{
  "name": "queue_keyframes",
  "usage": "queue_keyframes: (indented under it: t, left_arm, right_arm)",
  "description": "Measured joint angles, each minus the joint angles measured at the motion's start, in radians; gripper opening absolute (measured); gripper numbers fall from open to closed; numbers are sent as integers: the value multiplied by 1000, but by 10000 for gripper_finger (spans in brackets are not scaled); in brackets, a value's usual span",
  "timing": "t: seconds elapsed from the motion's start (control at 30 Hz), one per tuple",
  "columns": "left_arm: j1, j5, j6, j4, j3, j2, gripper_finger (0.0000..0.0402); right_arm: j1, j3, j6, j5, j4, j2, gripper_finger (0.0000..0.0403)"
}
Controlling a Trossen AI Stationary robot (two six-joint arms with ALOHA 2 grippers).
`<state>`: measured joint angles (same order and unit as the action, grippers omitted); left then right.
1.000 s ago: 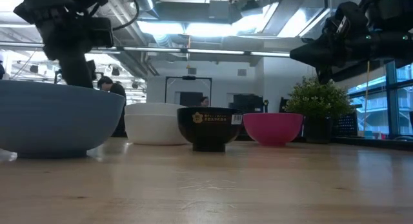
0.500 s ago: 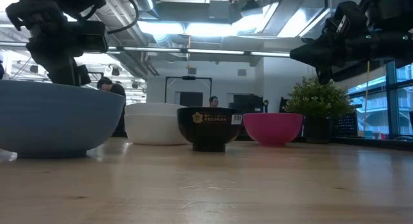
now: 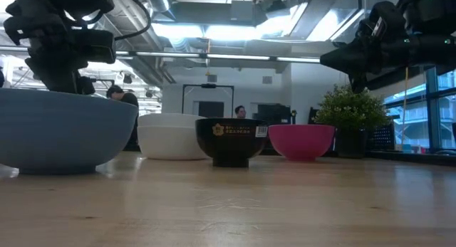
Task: Nest bowls inside each other
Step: Stack the blue bowl into the white bowl
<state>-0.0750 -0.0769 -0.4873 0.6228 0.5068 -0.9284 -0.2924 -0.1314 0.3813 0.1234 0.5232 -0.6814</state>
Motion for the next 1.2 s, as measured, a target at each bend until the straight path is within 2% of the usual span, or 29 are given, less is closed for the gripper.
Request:
queue_keyframes:
  t: [0.33, 0.47, 0.6, 0.77, 1.0, 1.2]
  left_arm:
    - [0, -20, -3, -2, 0, -102, 134]
    - [0, -12, -3, -6, 0, -112, 121]
    - [0, -16, -3, -9, 0, -112, 86]
    - [0, -21, 0, -13, 0, -112, 12]
    - [1, -19, -7, -27, 0, -112, 5]
    - [17, 31, 29, -99, 0, -110, 3]
  right_arm:
    - [0, 0, -19, 0, 0, 0, 33]
    - [0, 0, -19, 0, 0, 0, 33]
    - [0, 0, -20, 0, 0, 0, 33]
    - [0, 0, -21, 0, 0, 0, 33]
    - [0, 0, -23, -10, -1, 0, 33]
    - [0, 0, -21, -26, -1, 0, 33]
